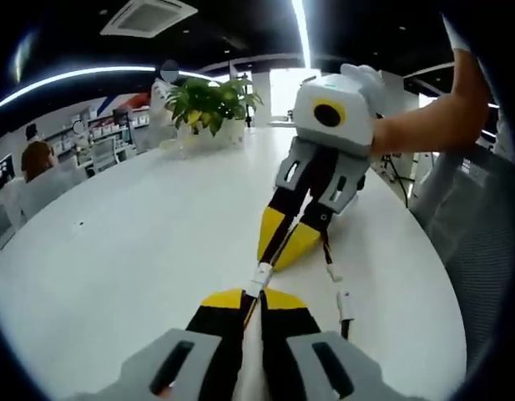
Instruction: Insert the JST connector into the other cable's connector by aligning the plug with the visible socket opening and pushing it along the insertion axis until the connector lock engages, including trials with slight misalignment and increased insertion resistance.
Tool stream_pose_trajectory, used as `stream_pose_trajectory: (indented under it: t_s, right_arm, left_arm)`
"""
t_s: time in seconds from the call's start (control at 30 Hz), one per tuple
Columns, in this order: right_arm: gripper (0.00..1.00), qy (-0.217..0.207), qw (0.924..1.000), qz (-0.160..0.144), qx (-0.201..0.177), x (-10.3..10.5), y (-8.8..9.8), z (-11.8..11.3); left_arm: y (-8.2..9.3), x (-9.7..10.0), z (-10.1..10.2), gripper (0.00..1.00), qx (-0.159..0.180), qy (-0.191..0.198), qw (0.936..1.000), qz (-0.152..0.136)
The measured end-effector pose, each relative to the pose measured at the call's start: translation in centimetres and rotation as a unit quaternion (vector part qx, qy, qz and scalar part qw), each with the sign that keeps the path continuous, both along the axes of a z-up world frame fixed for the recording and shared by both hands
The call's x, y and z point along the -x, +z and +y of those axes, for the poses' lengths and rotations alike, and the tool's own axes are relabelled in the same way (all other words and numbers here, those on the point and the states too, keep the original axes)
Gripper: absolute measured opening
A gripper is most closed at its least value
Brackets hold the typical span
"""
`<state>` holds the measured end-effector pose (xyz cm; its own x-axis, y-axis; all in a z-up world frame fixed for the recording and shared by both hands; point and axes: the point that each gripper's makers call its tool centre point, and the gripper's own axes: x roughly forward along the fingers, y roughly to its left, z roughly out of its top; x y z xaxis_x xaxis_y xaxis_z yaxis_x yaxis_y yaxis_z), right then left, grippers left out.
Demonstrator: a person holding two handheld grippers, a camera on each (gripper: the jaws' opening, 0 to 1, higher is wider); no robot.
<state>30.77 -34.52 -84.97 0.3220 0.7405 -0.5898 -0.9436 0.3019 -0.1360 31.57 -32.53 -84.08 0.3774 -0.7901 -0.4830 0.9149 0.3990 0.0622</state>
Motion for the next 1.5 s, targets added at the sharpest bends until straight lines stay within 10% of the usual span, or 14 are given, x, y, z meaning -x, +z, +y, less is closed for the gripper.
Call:
stream_pose_trajectory:
  t_s: [0.6,1.5]
  right_arm:
    - [0.1,-0.035,0.9988,0.01,-0.031,-0.5,2.0,-0.9]
    - [0.08,0.016,0.9993,0.016,-0.029,4.6,4.8,-0.3]
  left_arm:
    - [1.5,-0.6,2.1,0.14,0.005,0.049,0.9987,0.014]
    - [3.5,6.5,0.5,0.15,-0.01,0.031,0.9992,0.024]
